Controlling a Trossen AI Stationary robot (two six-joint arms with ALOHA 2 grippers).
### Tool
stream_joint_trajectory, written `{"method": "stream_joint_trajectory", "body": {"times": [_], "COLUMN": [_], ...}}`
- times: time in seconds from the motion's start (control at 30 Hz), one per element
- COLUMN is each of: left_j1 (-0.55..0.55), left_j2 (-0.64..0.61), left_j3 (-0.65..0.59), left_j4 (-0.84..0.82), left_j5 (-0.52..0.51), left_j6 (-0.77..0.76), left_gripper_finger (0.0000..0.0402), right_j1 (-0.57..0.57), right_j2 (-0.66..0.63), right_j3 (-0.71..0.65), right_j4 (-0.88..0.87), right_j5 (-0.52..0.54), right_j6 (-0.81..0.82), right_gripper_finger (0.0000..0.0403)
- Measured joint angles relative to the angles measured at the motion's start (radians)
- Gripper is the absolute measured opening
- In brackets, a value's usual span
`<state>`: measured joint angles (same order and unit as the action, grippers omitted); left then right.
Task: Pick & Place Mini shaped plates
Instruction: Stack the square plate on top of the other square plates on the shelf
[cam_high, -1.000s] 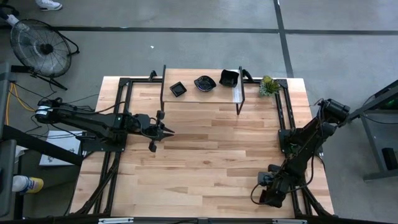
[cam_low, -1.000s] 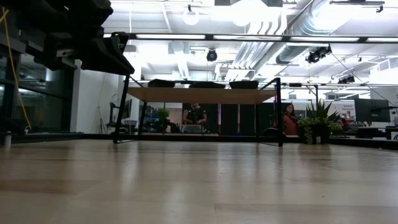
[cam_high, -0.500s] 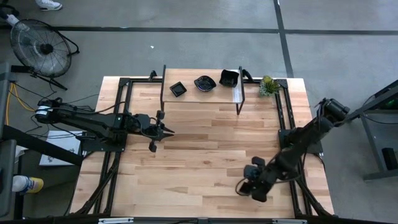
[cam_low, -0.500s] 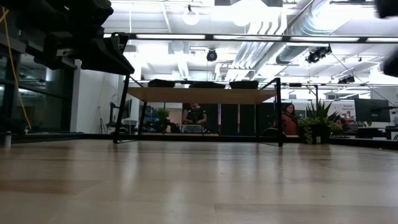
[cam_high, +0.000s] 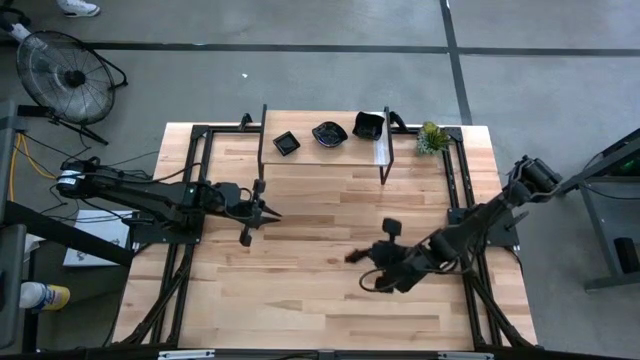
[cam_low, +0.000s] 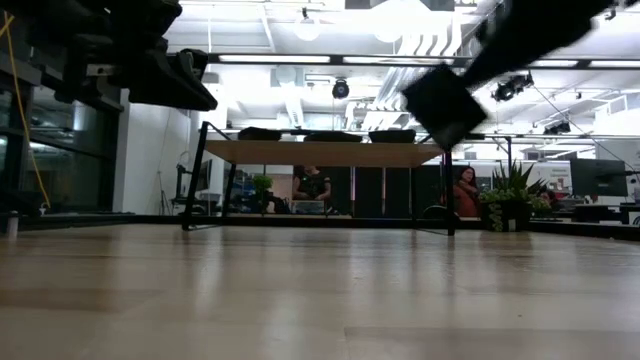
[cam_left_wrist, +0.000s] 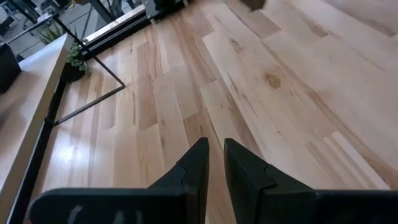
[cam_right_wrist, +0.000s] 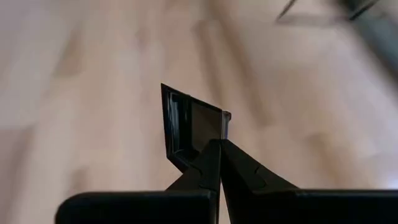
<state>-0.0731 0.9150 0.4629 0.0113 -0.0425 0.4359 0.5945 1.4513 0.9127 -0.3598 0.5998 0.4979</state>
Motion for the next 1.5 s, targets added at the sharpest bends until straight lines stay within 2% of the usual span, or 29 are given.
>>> {"method": "stream_joint_trajectory", "body": {"times": [0.1,0.27,0.43,0.67,0.87,1.07,1.27,1.37,1.5], "left_j1": [0.0,0.0,0.0,0.0,0.0,0.0,0.001,0.001,0.0], "left_j2": [0.0,0.001,0.04,0.147,0.248,0.318,0.368,0.389,0.395], "left_j3": [0.0,0.0,-0.001,0.0,-0.001,0.0,0.001,0.001,0.001], "left_j4": [0.021,0.113,0.242,0.39,0.515,0.63,0.698,0.709,0.705], "left_j5": [0.0,-0.011,-0.033,-0.045,-0.054,-0.103,-0.089,-0.073,-0.093], "left_j6": [0.0,0.002,0.0,-0.016,-0.022,-0.022,-0.015,-0.014,0.036], "left_gripper_finger": [0.0046,0.0046,0.0046,0.0046,0.0046,0.0047,0.005,0.0073,0.0128], "right_j1": [-0.011,-0.036,-0.078,-0.146,-0.186,-0.207,-0.209,-0.215,-0.224], "right_j2": [0.0,0.01,0.047,0.113,0.16,0.191,0.192,0.192,0.192], "right_j3": [-0.011,-0.068,-0.147,-0.19,-0.19,-0.19,-0.19,-0.19,-0.19], "right_j4": [0.081,0.292,0.56,0.933,1.103,1.174,1.211,1.221,1.22], "right_j5": [0.161,0.359,0.44,0.439,0.402,0.392,0.388,0.373,0.373], "right_j6": [-0.078,-0.183,-0.357,-0.611,-0.753,-0.804,-0.851,-0.869,-0.86], "right_gripper_finger": [0.0,0.0,0.0,0.0,0.0,0.0,0.0,0.0,0.0]}}
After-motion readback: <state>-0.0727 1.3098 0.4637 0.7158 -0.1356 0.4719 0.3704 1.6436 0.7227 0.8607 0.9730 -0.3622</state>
